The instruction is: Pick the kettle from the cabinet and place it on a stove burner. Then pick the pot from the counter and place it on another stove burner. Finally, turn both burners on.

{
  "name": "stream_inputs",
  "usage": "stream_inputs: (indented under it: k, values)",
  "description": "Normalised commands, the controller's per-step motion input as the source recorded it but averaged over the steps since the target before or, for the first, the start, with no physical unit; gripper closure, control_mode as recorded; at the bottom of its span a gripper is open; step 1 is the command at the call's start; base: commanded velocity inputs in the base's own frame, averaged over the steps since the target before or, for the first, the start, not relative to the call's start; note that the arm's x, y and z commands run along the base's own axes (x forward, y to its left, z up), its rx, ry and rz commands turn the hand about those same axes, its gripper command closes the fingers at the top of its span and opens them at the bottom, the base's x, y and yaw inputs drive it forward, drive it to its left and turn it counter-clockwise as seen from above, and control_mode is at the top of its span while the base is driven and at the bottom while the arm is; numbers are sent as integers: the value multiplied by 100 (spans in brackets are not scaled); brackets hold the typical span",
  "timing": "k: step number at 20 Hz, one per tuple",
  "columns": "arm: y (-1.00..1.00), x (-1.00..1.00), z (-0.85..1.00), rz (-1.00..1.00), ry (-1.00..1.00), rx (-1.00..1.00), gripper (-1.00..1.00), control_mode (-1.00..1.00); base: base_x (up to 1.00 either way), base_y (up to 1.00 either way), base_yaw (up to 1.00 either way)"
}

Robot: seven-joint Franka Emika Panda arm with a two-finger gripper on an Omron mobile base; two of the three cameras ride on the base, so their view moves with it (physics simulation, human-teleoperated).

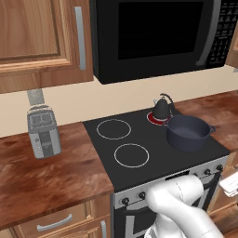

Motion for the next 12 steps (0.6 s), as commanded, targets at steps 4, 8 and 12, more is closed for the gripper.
stream_inputs:
  k: [4, 8, 12]
  values:
    - [0, 30, 0, 7, 1, 14, -100, -100, 0, 0, 0]
    - [0, 21, -5, 7, 0, 11, -100, -100, 0, 0, 0]
    - [-2, 8, -18, 8, 0, 5, -100, -100, 0, 0, 0]
